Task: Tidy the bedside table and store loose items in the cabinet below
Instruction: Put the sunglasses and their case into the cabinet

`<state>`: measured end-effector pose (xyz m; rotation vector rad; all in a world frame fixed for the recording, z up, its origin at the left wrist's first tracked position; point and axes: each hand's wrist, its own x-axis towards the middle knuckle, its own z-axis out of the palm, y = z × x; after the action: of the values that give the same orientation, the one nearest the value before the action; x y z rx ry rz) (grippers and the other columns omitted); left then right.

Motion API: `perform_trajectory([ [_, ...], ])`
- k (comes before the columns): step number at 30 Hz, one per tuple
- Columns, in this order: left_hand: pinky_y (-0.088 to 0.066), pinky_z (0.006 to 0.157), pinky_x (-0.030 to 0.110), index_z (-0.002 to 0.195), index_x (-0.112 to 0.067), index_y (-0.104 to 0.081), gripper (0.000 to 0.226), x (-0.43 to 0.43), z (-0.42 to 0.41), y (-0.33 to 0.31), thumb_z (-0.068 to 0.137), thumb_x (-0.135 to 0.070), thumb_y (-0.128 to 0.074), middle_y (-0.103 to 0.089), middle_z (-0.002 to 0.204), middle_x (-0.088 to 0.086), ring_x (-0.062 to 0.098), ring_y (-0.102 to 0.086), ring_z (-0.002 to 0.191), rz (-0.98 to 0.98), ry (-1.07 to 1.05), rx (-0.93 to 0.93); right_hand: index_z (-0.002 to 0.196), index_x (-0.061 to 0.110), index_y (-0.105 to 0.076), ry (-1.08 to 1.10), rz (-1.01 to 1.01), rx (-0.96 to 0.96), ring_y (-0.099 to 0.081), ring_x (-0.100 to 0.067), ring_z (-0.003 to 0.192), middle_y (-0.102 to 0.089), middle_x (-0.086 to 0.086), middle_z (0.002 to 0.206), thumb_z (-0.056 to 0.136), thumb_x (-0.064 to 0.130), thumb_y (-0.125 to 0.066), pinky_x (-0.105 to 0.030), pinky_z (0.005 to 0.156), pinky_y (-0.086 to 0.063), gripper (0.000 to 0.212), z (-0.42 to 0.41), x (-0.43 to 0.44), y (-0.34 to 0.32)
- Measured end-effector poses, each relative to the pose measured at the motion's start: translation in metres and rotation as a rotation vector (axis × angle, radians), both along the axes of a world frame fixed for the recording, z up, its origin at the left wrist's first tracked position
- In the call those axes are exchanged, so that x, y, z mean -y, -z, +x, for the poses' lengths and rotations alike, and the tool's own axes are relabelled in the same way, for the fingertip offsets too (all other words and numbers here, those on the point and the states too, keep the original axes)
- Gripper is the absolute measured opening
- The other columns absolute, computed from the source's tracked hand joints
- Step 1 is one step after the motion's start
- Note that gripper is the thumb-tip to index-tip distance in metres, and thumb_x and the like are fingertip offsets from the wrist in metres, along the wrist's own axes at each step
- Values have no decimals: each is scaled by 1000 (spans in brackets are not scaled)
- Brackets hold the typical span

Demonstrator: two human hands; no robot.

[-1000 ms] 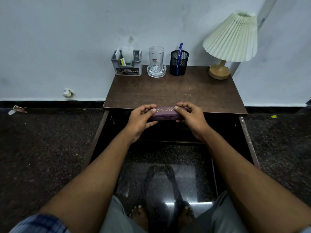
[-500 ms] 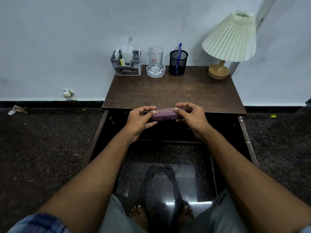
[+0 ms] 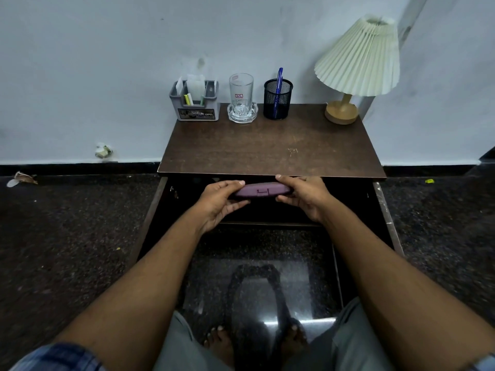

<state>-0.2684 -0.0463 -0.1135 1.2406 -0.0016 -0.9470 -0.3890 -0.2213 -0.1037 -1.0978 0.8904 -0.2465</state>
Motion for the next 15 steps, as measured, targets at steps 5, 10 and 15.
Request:
perform_trajectory([
  [5, -64, 70, 37, 93, 0, -64, 5, 14, -17, 21, 90, 4, -65, -66, 103, 20, 28, -69, 98, 110, -52, -108, 107, -6, -65, -52, -12, -133, -69, -29, 69, -66, -22, 95, 86, 4, -75, -31, 55, -63, 25, -11, 11, 22],
  [10, -62, 66, 32, 123, 14, -55, 44, 52, -37, 54, 84, 3, -74, -62, 124, 25, 34, -66, 112, 189, -186, -140, 89, 9, -62, -3, -98, -265, -64, -22, 78, -64, -15, 91, 85, 1, -72, -29, 52, -55, 13, -22, 32, 50],
  [15, -58, 86, 35, 130, 0, -53, 38, 91, -50, 87, 94, 0, -63, -59, 129, 24, 35, -66, 110, 248, -123, -67, 93, 10, -64, 181, -231, -322, -69, -24, 84, -68, -11, 91, 81, 6, -81, -37, 68, -62, 21, -31, 63, 76],
])
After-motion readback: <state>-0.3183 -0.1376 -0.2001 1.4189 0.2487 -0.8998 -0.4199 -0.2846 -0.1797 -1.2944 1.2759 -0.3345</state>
